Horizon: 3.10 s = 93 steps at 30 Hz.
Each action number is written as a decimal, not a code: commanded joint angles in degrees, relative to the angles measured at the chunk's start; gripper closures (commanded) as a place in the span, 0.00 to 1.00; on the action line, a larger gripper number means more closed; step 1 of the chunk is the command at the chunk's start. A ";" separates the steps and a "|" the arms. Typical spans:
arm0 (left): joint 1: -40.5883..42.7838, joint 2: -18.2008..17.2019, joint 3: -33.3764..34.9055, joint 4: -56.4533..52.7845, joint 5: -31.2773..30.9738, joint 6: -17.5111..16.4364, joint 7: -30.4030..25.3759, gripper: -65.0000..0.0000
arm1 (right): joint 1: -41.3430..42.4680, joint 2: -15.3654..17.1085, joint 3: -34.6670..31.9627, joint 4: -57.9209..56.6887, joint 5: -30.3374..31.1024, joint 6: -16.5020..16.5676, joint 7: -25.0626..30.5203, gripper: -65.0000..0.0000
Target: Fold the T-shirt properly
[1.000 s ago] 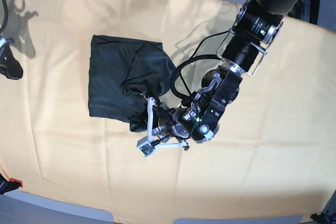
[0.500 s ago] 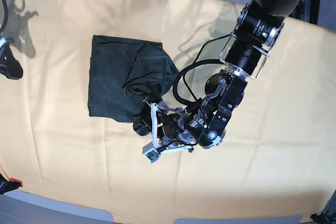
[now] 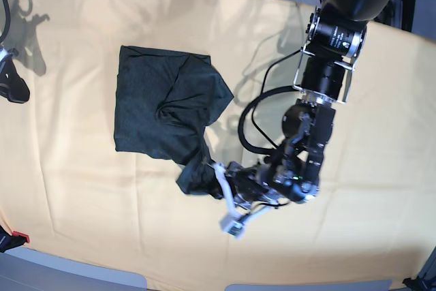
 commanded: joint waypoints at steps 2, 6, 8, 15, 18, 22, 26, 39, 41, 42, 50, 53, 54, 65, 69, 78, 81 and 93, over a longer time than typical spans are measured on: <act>-1.38 0.20 -4.35 0.85 -1.60 -1.81 -0.52 1.00 | 0.31 1.33 0.42 0.87 1.43 0.08 1.28 0.91; -0.13 0.17 -10.82 0.83 -2.43 -4.00 0.37 1.00 | 0.31 1.33 0.42 0.87 1.43 0.08 1.28 0.91; 0.92 0.17 -12.63 0.83 -4.55 -4.57 0.83 1.00 | 0.31 1.33 0.42 0.87 1.43 0.08 1.28 0.91; 4.79 0.04 -13.35 0.83 -6.34 -7.78 0.63 0.83 | 0.31 1.33 0.42 0.87 1.43 0.08 1.28 0.91; 4.83 -0.31 -13.35 0.85 -7.52 -7.80 1.09 0.43 | 0.31 1.33 0.42 0.87 1.43 0.08 1.28 0.91; 3.69 -0.94 -13.35 0.87 -17.27 -13.20 7.15 0.35 | 0.31 1.33 0.42 0.87 1.43 0.08 1.28 0.91; 3.50 -0.92 -12.31 0.90 -42.58 -24.20 19.86 0.61 | 0.28 1.33 0.42 0.87 1.43 0.08 1.28 0.91; 3.39 -0.85 7.13 0.90 -45.99 -24.60 19.86 0.52 | 0.31 1.33 0.42 0.87 1.43 0.08 1.28 0.91; 3.06 -0.85 9.01 0.90 -42.69 -24.60 19.86 0.52 | 0.31 1.33 0.42 0.87 1.43 0.08 1.28 0.91; 2.93 -0.83 9.55 0.90 -40.96 -24.60 19.86 0.52 | 0.31 1.33 0.42 0.87 1.43 0.08 1.28 0.91; 2.67 -0.52 9.86 0.90 -26.67 -24.60 11.87 0.52 | 0.31 1.33 0.42 0.87 1.43 0.08 1.28 0.91; 2.67 -0.55 9.86 0.90 -24.41 -24.60 8.70 0.52 | 0.31 1.33 0.42 0.87 1.43 0.08 1.28 0.91; 2.69 -0.52 9.86 0.90 -24.24 -24.60 8.37 0.52 | 0.31 1.33 0.42 0.87 1.43 0.08 1.28 0.91; 2.64 -0.81 9.77 1.03 -25.90 -24.60 11.02 1.00 | 0.31 1.33 0.42 0.87 1.43 0.08 1.28 0.91; 2.64 -2.05 7.87 1.60 -34.01 -24.60 17.59 1.00 | 0.31 1.33 0.42 0.87 1.43 0.08 1.28 0.91; 3.43 -6.43 -4.00 3.69 -49.00 -24.60 19.86 1.00 | 0.31 1.33 0.42 0.87 1.43 0.08 1.28 0.91; 5.25 -7.30 -6.54 3.69 -52.28 -24.60 19.86 1.00 | 0.31 1.33 0.42 0.87 1.43 0.08 1.28 0.91; 10.97 -13.60 -7.41 3.76 -52.24 -24.60 19.86 1.00 | 0.28 1.33 0.42 0.87 1.43 0.08 1.28 0.91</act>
